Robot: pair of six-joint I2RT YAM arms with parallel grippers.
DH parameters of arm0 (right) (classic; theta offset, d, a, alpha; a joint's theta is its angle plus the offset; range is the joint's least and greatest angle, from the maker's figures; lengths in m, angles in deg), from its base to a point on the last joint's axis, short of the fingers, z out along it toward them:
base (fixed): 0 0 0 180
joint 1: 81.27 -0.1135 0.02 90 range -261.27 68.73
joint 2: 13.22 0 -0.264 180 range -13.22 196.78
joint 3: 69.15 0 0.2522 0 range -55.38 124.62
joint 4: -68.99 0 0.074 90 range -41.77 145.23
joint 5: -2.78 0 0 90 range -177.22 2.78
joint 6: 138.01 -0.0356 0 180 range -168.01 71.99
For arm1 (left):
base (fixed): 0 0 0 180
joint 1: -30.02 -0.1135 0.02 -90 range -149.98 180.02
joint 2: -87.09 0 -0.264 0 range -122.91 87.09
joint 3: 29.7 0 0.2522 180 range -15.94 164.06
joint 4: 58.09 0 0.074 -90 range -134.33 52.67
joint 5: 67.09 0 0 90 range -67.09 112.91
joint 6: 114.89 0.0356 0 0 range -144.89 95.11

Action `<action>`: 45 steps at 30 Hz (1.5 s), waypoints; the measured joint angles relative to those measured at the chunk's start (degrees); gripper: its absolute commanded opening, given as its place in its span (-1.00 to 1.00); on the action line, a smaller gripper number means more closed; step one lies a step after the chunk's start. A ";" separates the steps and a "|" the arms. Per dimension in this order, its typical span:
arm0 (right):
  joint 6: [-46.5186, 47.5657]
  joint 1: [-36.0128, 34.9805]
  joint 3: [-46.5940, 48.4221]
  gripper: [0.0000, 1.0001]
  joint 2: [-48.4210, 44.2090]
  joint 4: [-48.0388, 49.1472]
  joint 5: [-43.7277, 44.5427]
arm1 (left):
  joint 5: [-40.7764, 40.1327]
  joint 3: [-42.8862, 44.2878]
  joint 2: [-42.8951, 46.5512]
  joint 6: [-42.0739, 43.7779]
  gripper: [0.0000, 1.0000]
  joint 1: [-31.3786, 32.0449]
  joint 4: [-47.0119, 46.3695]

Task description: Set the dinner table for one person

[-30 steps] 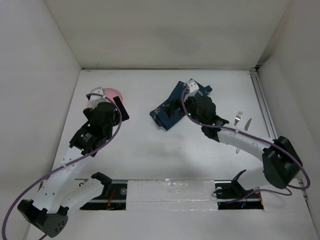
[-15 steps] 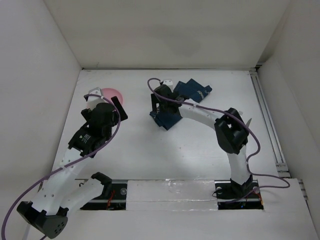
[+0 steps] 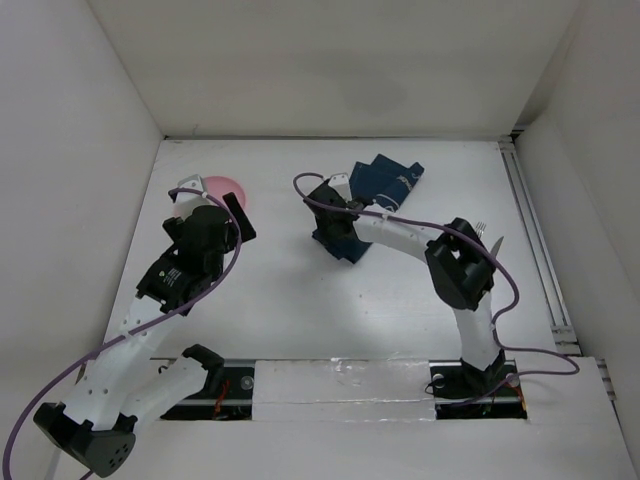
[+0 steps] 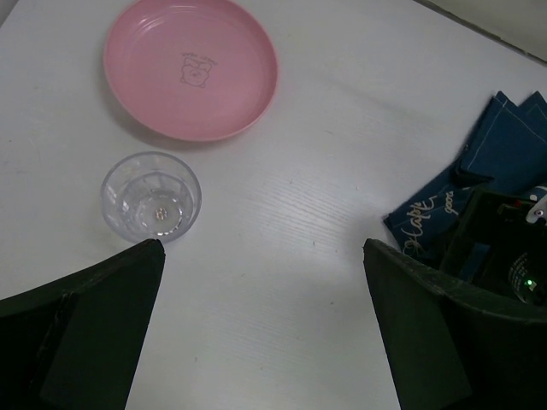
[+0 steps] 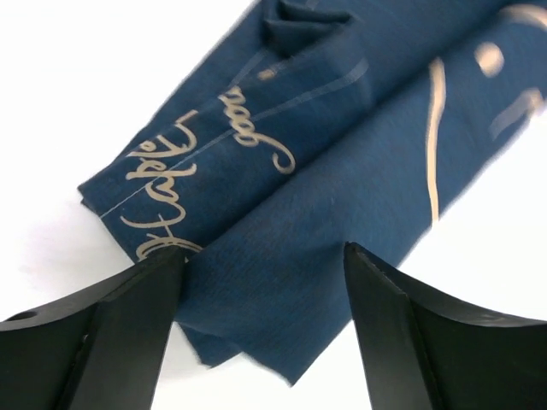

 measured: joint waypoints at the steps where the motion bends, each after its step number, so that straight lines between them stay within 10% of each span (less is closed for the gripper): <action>1: -0.26 -0.07 -1.31 0.59 -1.03 -0.50 0.70 | 0.11 0.00 0.00 0.02 1.00 0.00 0.00; 12: -5.53 0.90 -21.24 0.59 -18.47 -0.85 4.92 | 0.96 0.00 0.00 0.15 1.00 0.00 -0.07; 23: -13.73 19.50 -48.06 0.78 -44.50 7.13 -2.99 | 1.49 0.00 0.59 0.15 1.00 0.00 -0.11; 45: -6.19 15.72 -47.06 0.66 -51.36 18.34 -5.66 | 1.99 -0.02 0.61 0.15 1.00 0.00 -0.09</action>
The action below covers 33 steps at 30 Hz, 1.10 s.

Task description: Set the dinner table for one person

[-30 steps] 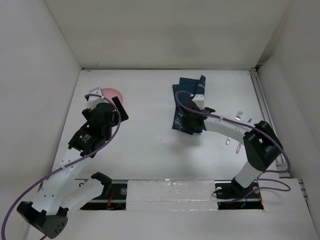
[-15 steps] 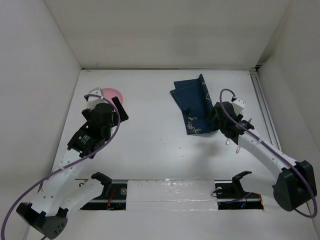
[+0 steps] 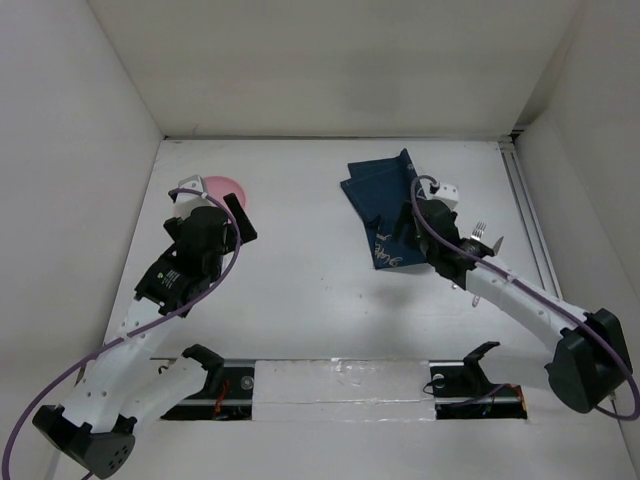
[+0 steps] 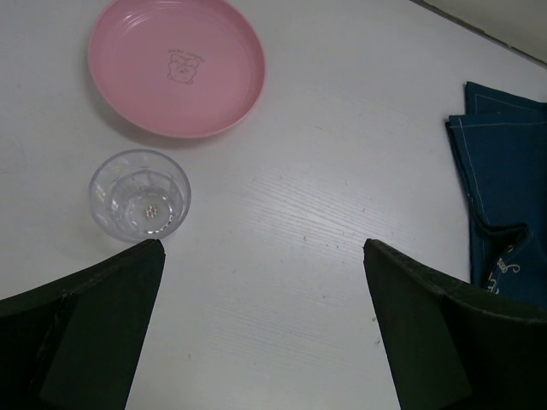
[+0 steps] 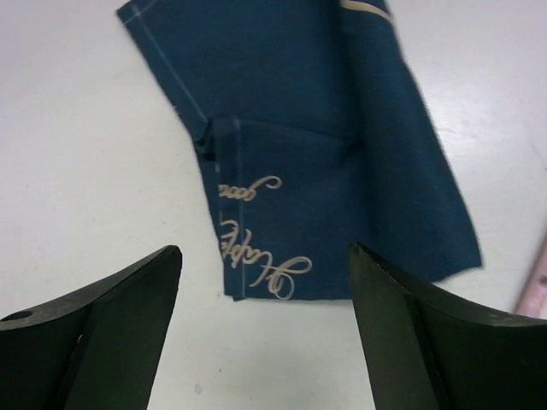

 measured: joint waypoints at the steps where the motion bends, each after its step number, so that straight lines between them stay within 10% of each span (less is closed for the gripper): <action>1: 1.44 -0.63 0.61 0.66 0.76 1.03 -1.07 | 0.00 0.00 0.00 0.00 1.00 0.00 0.00; 14: 10.14 -0.79 16.59 0.35 32.92 1.51 -8.83 | -0.17 0.00 -0.09 0.00 1.00 0.00 -0.02; 33: 9.07 -1.25 23.02 -0.41 41.77 1.33 -1.44 | 0.26 0.00 -0.37 0.22 1.00 0.00 -0.02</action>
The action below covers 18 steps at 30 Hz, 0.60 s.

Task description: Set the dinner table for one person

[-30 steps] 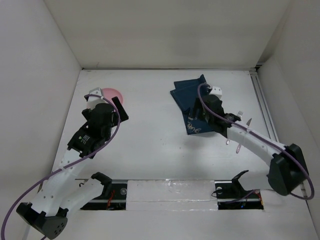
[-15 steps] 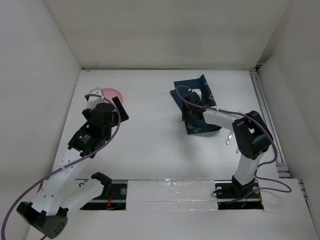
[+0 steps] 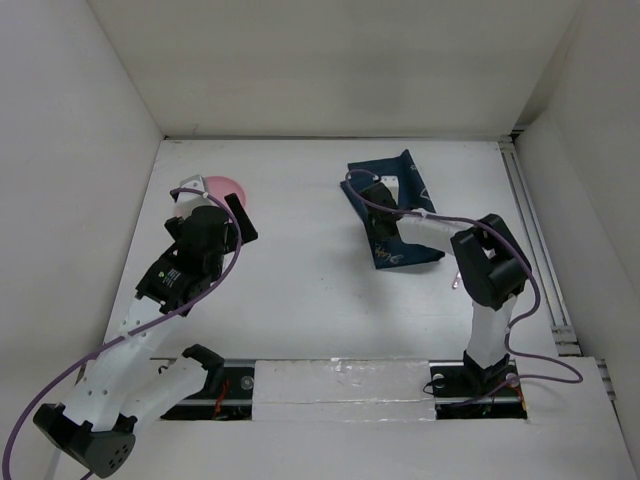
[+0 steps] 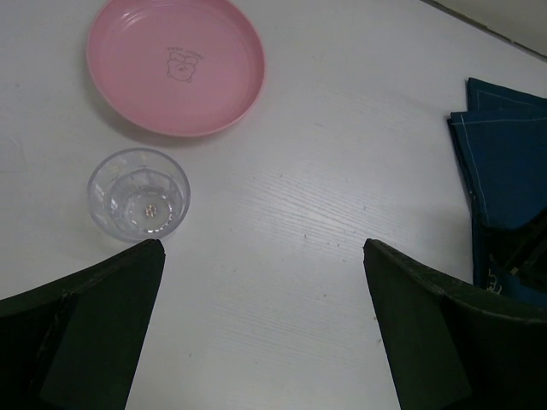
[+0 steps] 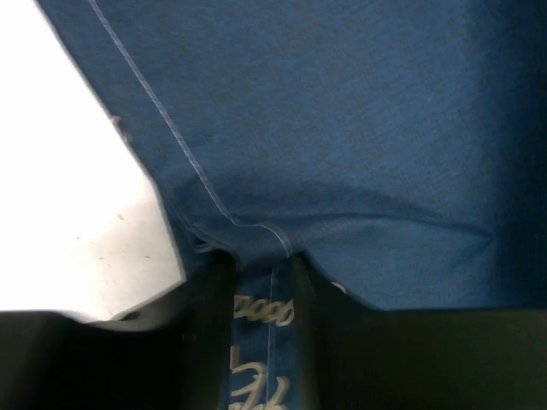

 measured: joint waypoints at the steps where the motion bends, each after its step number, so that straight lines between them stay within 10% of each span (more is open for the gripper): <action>1: -0.09 -0.20 0.07 -0.41 0.26 0.09 0.48 | 0.00 0.00 0.00 0.00 1.00 0.00 0.02; 6: -1.05 -1.60 1.33 -1.00 0.57 -1.11 2.97 | 0.02 0.00 0.00 0.02 1.00 0.00 0.02; 18: -1.33 -2.97 0.20 -1.00 -4.92 -2.43 2.47 | 0.02 0.00 0.00 0.02 1.00 0.00 0.00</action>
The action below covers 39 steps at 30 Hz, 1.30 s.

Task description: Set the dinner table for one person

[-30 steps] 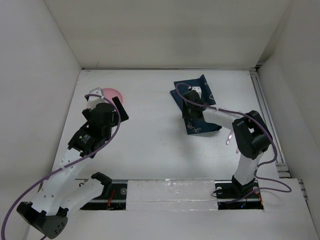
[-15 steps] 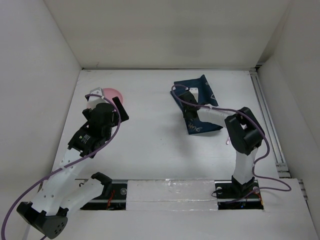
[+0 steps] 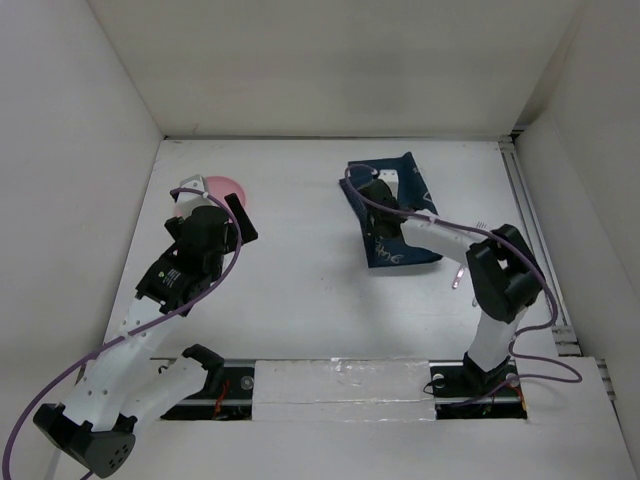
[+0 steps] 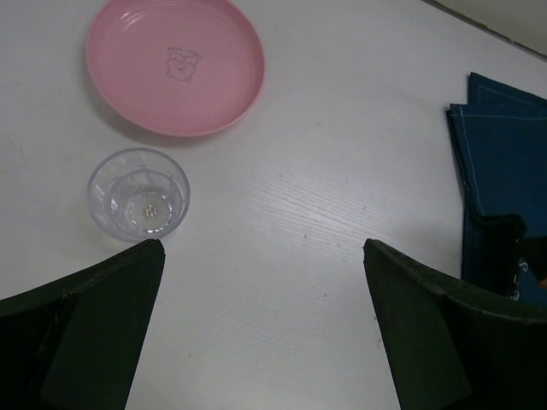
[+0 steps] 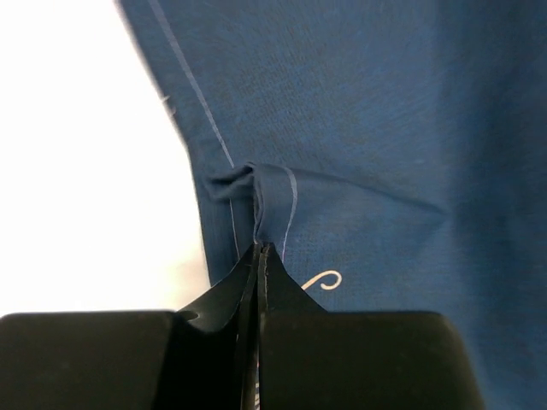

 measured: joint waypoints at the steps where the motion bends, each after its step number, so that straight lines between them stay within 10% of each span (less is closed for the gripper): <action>1: 0.20 -0.02 -0.17 -1.00 -1.49 -0.04 -0.83 | 0.00 0.00 0.00 0.02 1.00 0.00 0.00; 15: 0.63 -1.05 0.90 -1.00 -6.19 6.10 -33.79 | 0.83 0.00 0.00 -0.11 1.00 0.00 0.04; 22: -1.20 8.44 -5.77 -1.00 -11.06 16.17 -52.35 | 16.48 0.00 -1.75 -2.34 1.00 -0.02 -5.14; 39: -9.20 30.05 -26.56 -1.00 -31.52 22.25 -41.57 | 50.36 -4.94 -44.72 -12.11 0.87 1.22 -39.85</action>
